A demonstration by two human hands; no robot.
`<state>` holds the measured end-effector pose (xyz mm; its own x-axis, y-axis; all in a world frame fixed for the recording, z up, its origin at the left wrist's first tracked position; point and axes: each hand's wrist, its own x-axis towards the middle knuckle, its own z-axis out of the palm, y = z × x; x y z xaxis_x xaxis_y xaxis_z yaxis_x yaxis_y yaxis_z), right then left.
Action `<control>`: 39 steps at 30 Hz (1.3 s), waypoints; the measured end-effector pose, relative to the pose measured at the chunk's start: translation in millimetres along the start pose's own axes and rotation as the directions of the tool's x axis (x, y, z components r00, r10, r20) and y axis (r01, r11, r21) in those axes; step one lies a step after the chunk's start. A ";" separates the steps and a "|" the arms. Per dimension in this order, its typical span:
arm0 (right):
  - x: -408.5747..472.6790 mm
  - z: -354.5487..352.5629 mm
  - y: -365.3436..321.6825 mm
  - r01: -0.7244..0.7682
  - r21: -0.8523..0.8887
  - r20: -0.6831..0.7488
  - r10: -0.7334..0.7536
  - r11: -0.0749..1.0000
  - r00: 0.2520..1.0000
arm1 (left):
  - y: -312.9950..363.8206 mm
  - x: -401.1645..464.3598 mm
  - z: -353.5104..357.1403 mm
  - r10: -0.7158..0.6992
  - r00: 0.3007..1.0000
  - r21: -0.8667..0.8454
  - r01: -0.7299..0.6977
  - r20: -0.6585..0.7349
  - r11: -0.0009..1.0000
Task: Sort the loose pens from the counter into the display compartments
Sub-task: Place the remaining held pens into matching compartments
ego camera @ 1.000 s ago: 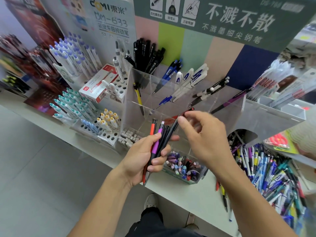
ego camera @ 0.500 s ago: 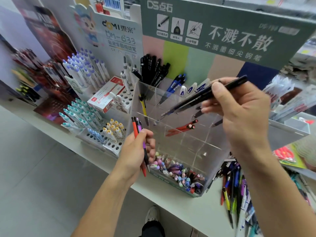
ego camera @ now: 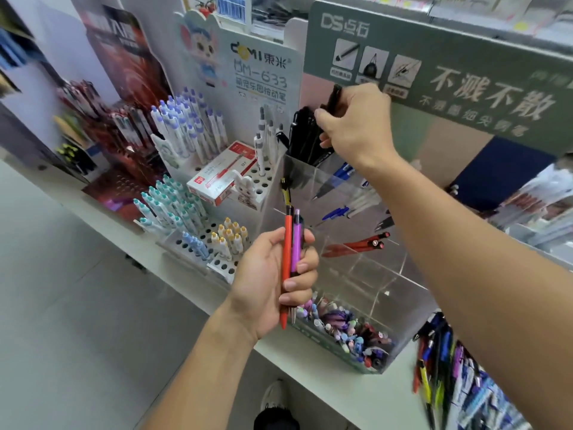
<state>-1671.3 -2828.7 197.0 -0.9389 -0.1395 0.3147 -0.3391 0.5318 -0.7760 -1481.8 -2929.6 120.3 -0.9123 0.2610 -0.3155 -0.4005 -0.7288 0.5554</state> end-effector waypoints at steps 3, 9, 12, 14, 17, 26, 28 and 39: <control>7.4 5.4 -1.1 -0.040 -0.050 0.004 0.041 0.998 0.999 | -0.6 0.8 -2.2 0.009 1.000 0.016 -0.009 -0.019 1.000; 11.2 5.5 -0.5 -0.010 -0.223 0.056 0.023 0.975 0.998 | -4.4 5.1 -6.5 0.109 0.989 0.166 -0.091 -0.103 0.982; 11.1 1.1 -6.5 0.075 -0.357 0.150 -0.022 0.931 0.988 | -5.9 6.7 -4.8 0.197 0.970 0.352 -0.136 -0.145 0.926; 9.7 -0.4 -7.5 0.153 -0.419 0.200 -0.073 0.895 0.977 | -6.8 7.2 -2.6 0.232 0.959 0.407 -0.150 -0.160 0.901; 5.1 -1.0 -3.4 0.317 -0.515 0.308 -0.173 0.796 0.936 | -8.4 7.0 -1.2 0.245 0.953 0.412 -0.153 -0.179 0.898; -83.0 -69.8 -11.5 0.135 -0.266 0.041 -0.128 0.954 0.991 | -20.8 12.1 1.7 0.244 0.965 0.494 -0.166 -0.098 0.853; -126.9 -88.6 4.6 -0.067 -0.169 0.187 0.098 0.983 0.977 | -28.4 15.3 6.5 0.206 0.978 0.502 -0.155 -0.048 0.851; -217.4 -151.5 90.7 -0.226 0.334 -0.392 0.353 0.915 0.850 | -86.7 38.2 39.7 0.047 0.992 0.661 0.044 -0.119 0.750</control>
<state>-1489.0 -2623.6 141.0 -0.8942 0.3966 0.2076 -0.1178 0.2390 -0.9639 -1485.2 -2831.2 90.6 -0.9134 0.1496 -0.3785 -0.3964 -0.1166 0.9106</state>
